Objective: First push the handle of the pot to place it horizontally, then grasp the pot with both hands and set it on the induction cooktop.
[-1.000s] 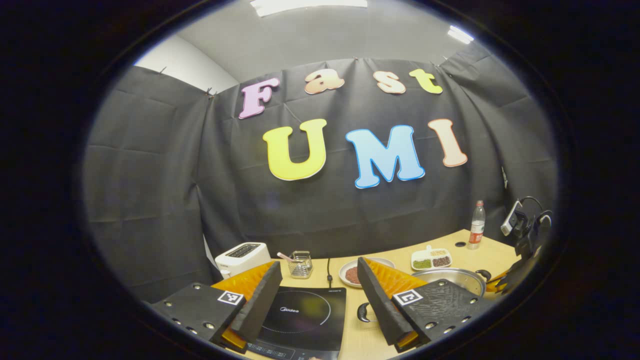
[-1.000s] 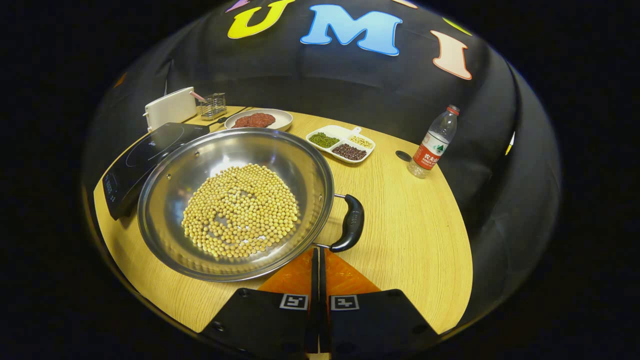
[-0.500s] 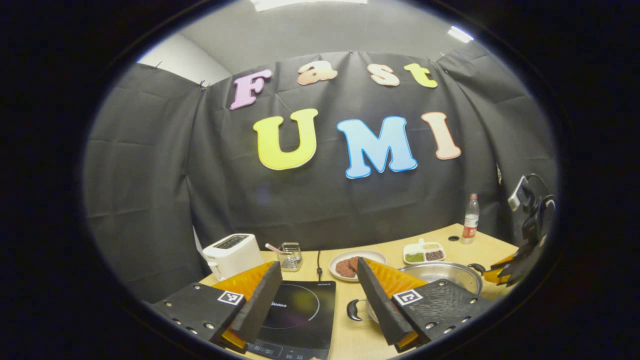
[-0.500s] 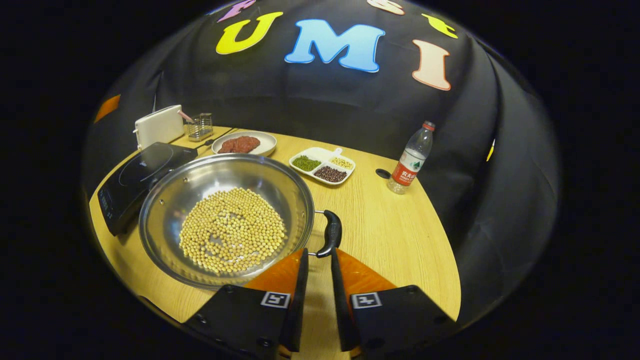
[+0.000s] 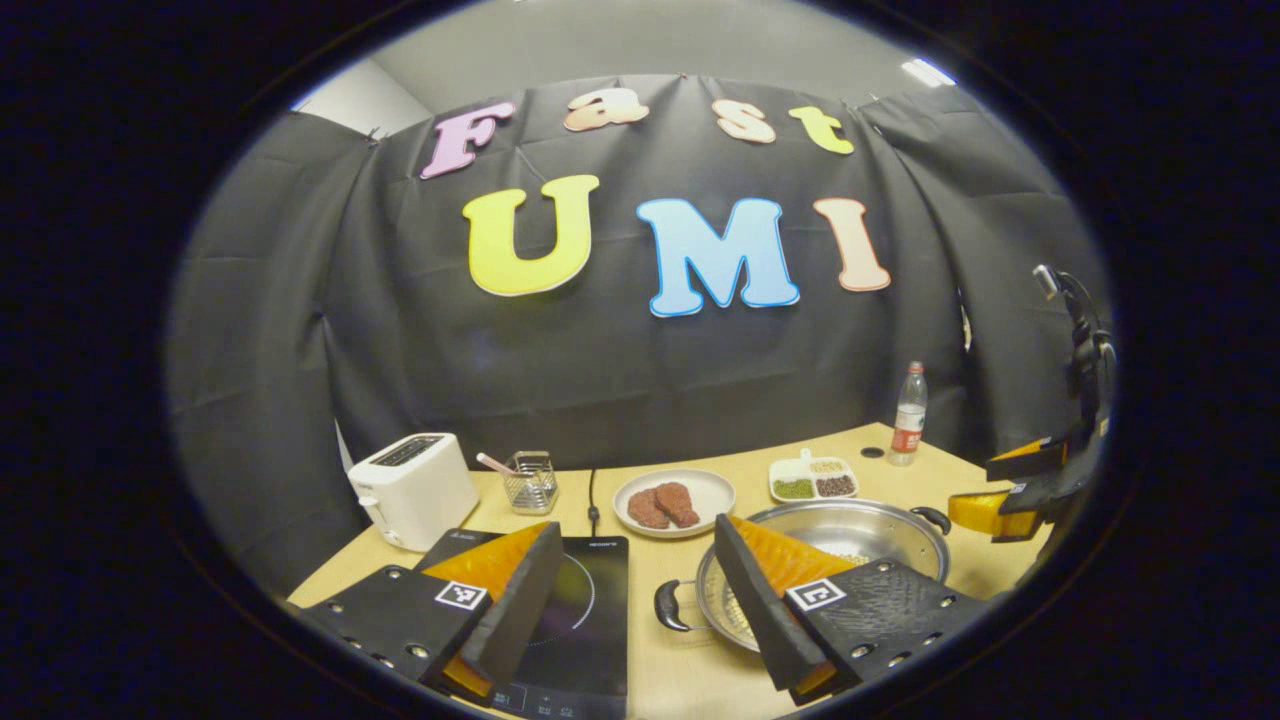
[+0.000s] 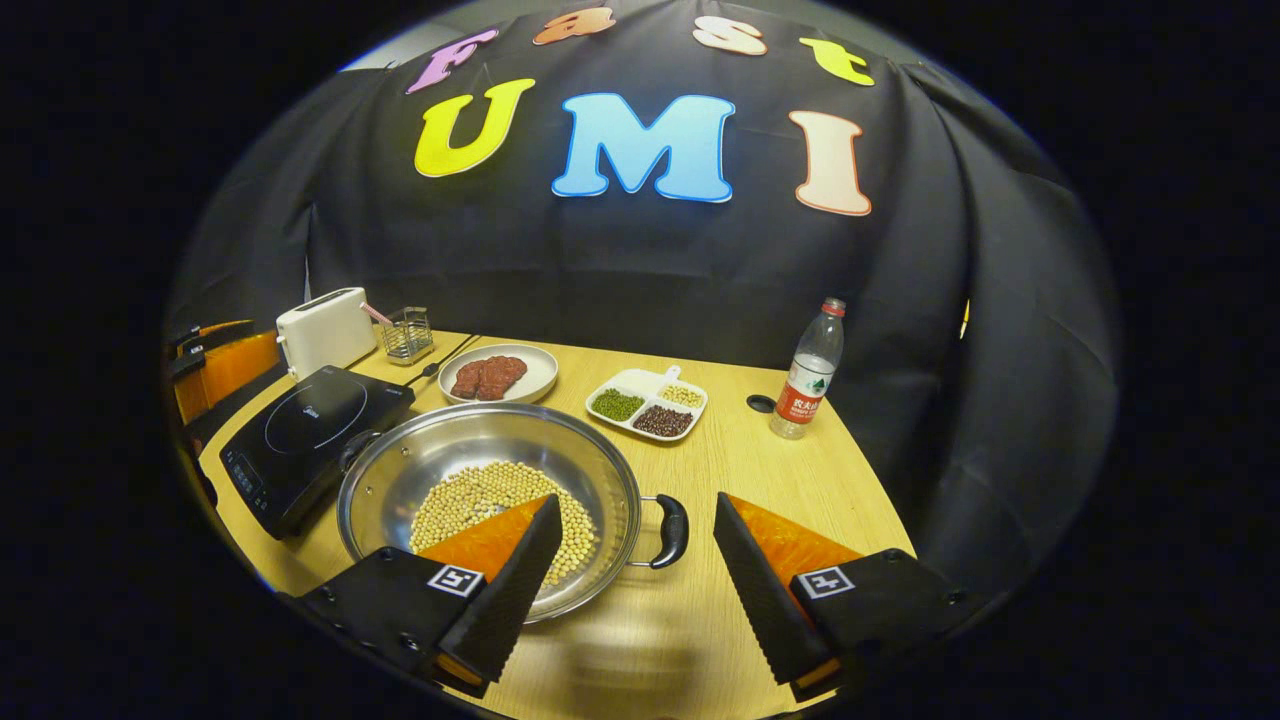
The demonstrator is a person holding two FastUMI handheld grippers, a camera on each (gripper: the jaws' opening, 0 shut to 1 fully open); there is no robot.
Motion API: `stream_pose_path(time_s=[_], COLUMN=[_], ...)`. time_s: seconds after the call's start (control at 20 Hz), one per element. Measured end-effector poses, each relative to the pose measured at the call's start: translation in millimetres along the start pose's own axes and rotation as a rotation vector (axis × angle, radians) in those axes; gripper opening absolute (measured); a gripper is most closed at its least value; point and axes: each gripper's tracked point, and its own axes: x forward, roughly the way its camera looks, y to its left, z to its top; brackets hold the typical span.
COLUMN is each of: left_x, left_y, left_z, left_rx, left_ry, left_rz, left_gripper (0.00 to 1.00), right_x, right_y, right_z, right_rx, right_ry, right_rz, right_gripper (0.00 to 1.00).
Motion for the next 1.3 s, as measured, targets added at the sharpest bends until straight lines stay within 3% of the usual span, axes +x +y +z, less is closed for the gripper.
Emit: stream_pose_path(time_s=[0.85, 1.3], left_x=[71, 96], left_y=[-36, -40], left_z=[-90, -144], left_rx=[-0.002, -0.015], left_ry=[0.236, 0.391], left_rz=[-0.113, -0.108], left_gripper=[0.93, 0.91], right_x=[54, 81], right_y=[-4, -4], right_z=[-36, -58], right_rx=[-0.016, 0.03], right_ry=[0.128, 0.216], right_rz=[-0.012, 0.0], right_gripper=[0.98, 0.98])
